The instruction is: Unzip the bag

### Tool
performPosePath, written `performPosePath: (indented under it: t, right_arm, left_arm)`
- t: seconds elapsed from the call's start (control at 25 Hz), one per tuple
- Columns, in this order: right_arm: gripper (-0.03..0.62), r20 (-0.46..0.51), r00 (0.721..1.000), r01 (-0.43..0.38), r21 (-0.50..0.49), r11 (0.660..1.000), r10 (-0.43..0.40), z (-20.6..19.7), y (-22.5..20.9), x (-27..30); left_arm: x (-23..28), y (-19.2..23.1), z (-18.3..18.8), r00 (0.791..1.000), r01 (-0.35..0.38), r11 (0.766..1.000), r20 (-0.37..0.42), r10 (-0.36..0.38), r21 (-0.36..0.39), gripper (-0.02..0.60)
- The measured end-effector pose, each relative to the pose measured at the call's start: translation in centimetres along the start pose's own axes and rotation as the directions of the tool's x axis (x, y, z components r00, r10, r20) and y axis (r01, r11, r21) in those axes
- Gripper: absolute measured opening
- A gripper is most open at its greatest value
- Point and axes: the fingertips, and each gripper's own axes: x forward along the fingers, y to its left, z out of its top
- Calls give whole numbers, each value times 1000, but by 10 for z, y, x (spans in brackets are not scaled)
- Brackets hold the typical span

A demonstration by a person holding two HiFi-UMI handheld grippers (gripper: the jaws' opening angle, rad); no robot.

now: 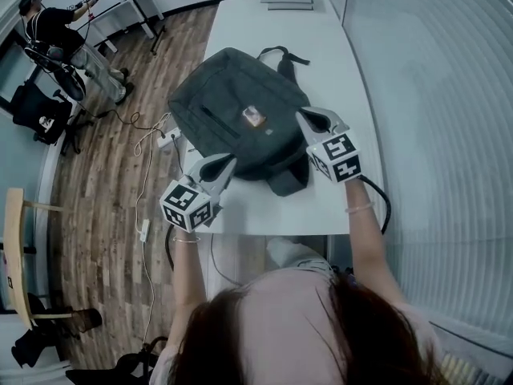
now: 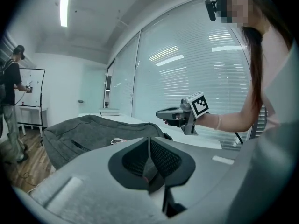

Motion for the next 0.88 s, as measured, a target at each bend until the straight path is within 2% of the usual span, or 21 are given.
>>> performPosePath:
  t: [0.2, 0.44, 0.68, 0.88]
  right_arm:
    - [3, 62, 997, 55, -25, 998, -53, 16, 17, -15]
    - [3, 117, 984, 130, 25, 991, -132, 32, 40, -41]
    - [3, 114, 976, 175, 99, 980, -186, 34, 59, -64]
    - [3, 99, 977, 182, 100, 978, -191, 33, 81, -84]
  left_arm:
    - [-3, -9, 12, 997, -72, 997, 31, 72, -1, 11]
    - [-21, -23, 24, 986, -142, 990, 83, 142, -14, 9]
    - [-41, -39, 33, 976, -179, 984, 119, 180, -21, 9]
    - [-62, -55, 31, 970, -204, 979, 126, 206, -26, 9]
